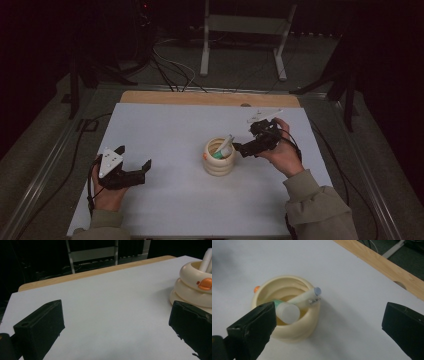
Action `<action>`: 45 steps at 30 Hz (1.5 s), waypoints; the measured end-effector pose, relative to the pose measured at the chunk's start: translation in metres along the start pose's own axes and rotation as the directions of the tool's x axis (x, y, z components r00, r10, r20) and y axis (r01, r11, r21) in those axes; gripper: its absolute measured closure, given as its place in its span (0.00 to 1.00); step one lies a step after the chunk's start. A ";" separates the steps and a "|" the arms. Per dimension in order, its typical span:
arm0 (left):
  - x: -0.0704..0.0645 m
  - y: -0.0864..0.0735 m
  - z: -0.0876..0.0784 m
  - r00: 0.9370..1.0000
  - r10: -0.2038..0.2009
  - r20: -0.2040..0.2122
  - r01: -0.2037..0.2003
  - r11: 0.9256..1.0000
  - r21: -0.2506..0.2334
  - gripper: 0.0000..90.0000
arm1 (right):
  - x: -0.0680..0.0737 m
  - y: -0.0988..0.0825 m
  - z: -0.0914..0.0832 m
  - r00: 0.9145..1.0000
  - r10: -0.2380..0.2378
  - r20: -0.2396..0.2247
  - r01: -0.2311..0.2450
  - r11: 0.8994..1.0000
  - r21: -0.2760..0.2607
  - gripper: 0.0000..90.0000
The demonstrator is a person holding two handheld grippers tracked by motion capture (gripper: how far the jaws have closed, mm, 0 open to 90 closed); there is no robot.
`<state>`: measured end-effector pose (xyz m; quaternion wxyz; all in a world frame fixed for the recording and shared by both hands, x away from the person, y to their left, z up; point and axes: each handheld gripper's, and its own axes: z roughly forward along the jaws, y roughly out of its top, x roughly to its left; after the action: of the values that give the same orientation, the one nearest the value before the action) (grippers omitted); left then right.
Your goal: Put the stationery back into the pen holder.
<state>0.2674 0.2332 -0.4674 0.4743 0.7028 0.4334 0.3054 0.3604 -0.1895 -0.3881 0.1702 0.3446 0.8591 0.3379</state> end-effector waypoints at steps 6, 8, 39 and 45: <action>0.004 0.001 -0.004 1.000 -0.010 -0.017 0.010 1.000 -0.010 0.00 | -0.004 -0.012 -0.006 0.999 0.028 0.045 -0.027 0.999 -0.042 0.00; 0.006 0.001 -0.006 1.000 -0.015 -0.021 0.014 1.000 -0.015 0.00 | -0.005 -0.019 -0.008 0.998 0.046 0.051 -0.043 0.997 -0.061 0.00; 0.013 -0.002 -0.015 0.999 -0.028 -0.026 0.027 0.999 -0.032 0.00 | -0.015 -0.143 -0.037 0.957 0.263 0.121 -0.217 0.928 -0.302 0.00; 0.011 -0.003 -0.016 1.000 -0.021 -0.023 0.020 0.999 -0.036 0.00 | -0.016 -0.155 -0.040 0.950 0.290 0.117 -0.235 0.909 -0.344 0.00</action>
<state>0.2577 0.2499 -0.4639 0.4848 0.6862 0.4406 0.3162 0.2763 -0.3018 -0.4666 0.2481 0.4513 0.7199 0.4653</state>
